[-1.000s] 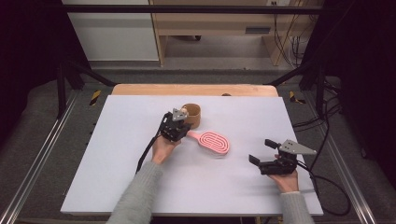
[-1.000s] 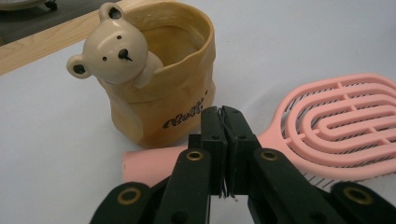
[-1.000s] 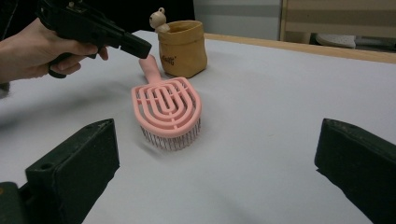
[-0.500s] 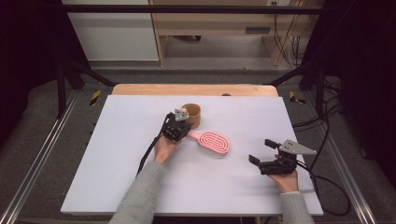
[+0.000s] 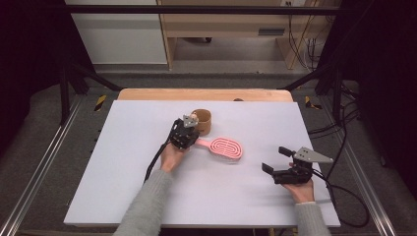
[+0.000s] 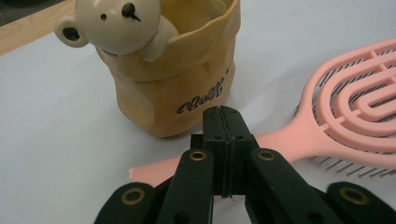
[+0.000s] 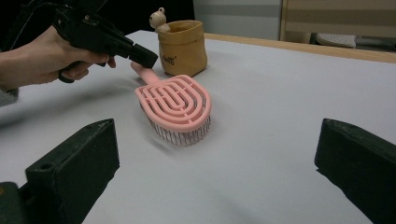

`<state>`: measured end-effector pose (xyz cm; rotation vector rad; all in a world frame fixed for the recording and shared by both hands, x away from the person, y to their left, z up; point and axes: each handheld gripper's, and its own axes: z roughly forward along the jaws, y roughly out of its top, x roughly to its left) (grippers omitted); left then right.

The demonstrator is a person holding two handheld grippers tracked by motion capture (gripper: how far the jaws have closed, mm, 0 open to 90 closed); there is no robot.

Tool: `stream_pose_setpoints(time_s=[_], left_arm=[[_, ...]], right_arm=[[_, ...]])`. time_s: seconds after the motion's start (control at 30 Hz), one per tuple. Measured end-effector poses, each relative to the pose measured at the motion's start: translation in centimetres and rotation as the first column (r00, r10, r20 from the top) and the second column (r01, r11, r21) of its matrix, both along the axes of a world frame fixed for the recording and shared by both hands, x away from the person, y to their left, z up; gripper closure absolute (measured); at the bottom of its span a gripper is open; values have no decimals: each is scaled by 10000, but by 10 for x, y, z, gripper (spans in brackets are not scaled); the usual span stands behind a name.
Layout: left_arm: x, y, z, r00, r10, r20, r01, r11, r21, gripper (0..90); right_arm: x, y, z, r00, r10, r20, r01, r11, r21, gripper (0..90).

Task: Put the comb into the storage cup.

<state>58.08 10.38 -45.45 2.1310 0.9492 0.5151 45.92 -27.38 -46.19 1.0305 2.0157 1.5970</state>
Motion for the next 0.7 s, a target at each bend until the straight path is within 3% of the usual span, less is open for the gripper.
stream_pose_setpoints(time_s=[0.7], left_arm=[[-10,-4,2,9980,-590,-214,601,9966,563,895]], right_arm=[[0,0,0,10000,-20,-8,20,10000,6,2]])
